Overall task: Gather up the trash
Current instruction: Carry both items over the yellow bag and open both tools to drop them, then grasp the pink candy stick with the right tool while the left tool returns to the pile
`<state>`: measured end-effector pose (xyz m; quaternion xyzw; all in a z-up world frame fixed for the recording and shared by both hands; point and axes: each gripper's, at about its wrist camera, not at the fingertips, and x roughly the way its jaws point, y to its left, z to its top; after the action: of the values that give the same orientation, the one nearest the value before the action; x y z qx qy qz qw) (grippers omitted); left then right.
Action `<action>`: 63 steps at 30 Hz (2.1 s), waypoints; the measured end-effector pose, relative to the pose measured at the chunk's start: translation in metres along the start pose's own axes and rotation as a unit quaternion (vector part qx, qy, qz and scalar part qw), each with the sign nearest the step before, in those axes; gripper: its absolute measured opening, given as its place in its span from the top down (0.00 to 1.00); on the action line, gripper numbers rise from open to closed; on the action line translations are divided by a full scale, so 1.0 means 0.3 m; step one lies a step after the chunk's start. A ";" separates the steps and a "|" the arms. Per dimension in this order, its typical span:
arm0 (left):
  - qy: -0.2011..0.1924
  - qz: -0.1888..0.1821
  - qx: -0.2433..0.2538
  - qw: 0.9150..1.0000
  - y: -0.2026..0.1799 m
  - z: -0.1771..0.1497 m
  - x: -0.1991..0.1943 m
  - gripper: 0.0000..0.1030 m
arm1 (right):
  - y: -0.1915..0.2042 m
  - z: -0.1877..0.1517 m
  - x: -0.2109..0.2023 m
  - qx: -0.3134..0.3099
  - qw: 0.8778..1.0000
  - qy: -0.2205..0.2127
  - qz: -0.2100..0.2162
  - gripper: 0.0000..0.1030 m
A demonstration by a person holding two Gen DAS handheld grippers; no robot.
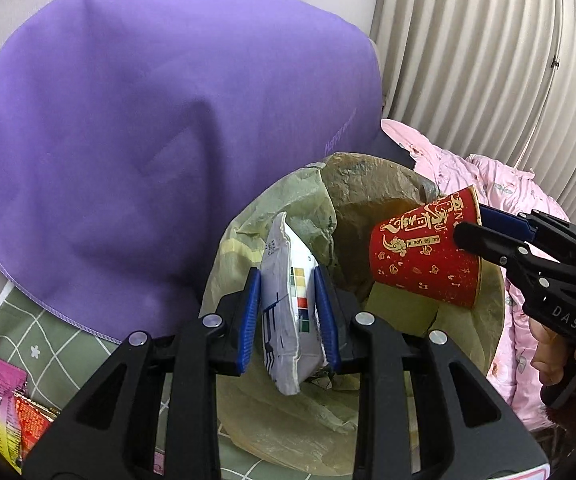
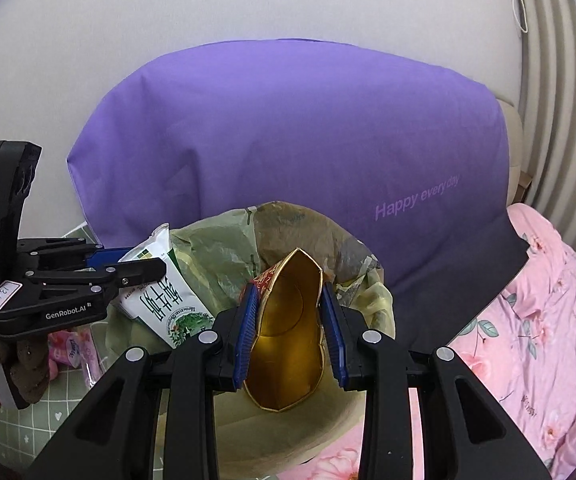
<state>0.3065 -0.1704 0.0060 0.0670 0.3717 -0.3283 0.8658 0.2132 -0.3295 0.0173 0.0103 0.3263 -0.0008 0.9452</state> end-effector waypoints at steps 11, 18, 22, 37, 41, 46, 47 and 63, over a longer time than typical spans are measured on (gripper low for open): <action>0.001 -0.051 -0.039 0.998 0.026 -0.012 -0.042 0.58 | -0.017 -0.038 -0.044 0.022 1.000 0.005 -0.013 0.54; -0.049 -0.027 -0.072 0.996 0.069 -0.034 -0.193 0.48 | 0.009 -0.054 -0.080 0.017 0.999 -0.006 -0.030 0.47; -0.072 0.013 -0.102 0.992 0.143 -0.104 -0.289 0.48 | 0.040 -0.050 -0.096 0.009 0.999 -0.011 -0.033 0.45; -0.078 0.115 -0.201 0.970 0.400 -0.464 -0.472 0.48 | 0.211 -0.013 -0.076 -0.035 0.999 -0.013 -0.012 0.40; -0.091 0.150 -0.224 0.959 0.467 -0.551 -0.550 0.48 | 0.298 -0.033 -0.073 -0.054 0.998 -0.012 0.005 0.39; -0.097 0.193 -0.252 0.943 0.537 -0.664 -0.632 0.48 | 0.429 -0.072 -0.044 -0.066 0.996 0.004 0.059 0.39; -0.095 0.198 -0.257 0.941 0.548 -0.682 -0.642 0.48 | 0.461 -0.083 -0.037 -0.075 0.995 0.009 0.067 0.39; -0.073 0.252 -0.311 0.913 0.619 -0.949 -0.776 0.48 | 0.737 -0.314 0.204 -0.138 0.974 0.114 0.139 0.41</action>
<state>0.1324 0.1968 -0.0611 -0.1379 0.3619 0.0293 0.9215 0.2052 -0.1062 -0.0903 -0.0750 0.4240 0.1767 0.8851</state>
